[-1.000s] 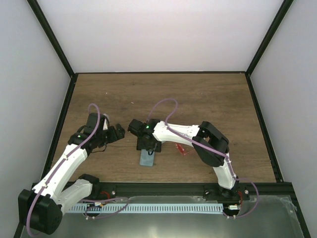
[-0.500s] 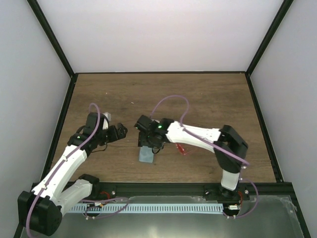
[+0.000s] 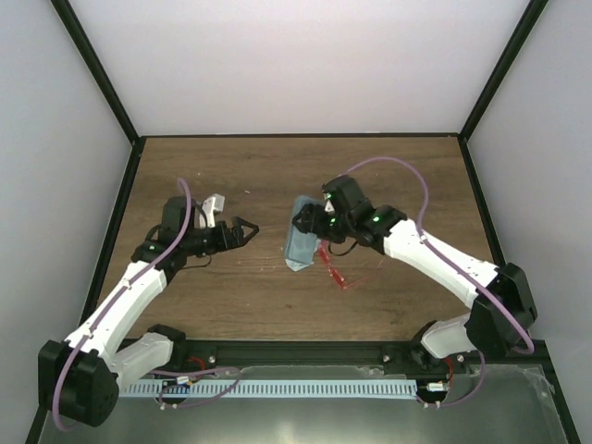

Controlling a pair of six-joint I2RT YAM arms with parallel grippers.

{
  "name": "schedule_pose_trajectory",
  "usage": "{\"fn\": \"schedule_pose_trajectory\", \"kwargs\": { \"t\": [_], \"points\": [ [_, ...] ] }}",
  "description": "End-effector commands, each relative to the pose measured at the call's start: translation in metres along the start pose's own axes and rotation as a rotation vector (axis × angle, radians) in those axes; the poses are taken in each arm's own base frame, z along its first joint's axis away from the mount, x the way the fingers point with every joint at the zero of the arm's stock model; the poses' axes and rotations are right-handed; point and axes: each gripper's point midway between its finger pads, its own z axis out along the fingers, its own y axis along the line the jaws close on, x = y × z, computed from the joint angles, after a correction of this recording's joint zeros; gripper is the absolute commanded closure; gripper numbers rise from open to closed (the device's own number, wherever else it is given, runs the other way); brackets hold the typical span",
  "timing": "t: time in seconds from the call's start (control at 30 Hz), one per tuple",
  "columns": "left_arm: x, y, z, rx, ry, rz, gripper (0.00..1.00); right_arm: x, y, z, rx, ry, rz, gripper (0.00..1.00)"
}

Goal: Organize the sunglasses
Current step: Open the sunglasses case.

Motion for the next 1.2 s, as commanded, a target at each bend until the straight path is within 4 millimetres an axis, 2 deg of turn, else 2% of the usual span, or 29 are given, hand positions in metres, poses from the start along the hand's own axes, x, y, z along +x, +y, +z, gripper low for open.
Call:
{"fn": "schedule_pose_trajectory", "kwargs": {
  "t": [0.0,0.17,0.3,0.43,0.53,0.73,0.9,1.17],
  "points": [
    [-0.026,-0.055,-0.006,0.209,-0.014,0.09,0.0,-0.027,0.027,-0.024,-0.186,-0.033,-0.095,0.31],
    [-0.028,-0.085,0.005,0.32,0.054,0.116,0.0,-0.025,0.043,-0.018,-0.321,0.084,-0.173,0.33],
    [-0.017,-0.094,0.018,0.321,0.095,0.146,0.0,-0.022,0.045,-0.01,-0.347,0.13,-0.209,0.37],
    [-0.002,-0.065,0.031,0.228,0.122,0.105,0.0,-0.022,0.049,-0.012,-0.412,0.13,-0.216,0.36],
    [0.009,-0.061,0.034,0.255,0.154,0.08,0.0,-0.016,0.053,-0.011,-0.48,0.158,-0.21,0.36],
    [-0.002,-0.068,0.028,0.24,0.117,0.122,0.0,-0.015,0.061,-0.016,-0.558,0.176,-0.2,0.39],
    [-0.01,-0.069,0.039,0.235,0.133,0.131,0.0,-0.02,0.058,-0.018,-0.58,0.177,-0.208,0.39],
    [-0.002,-0.038,0.052,0.108,0.182,0.139,0.0,-0.018,0.056,-0.023,-0.626,0.192,-0.207,0.39]
  ]
}}
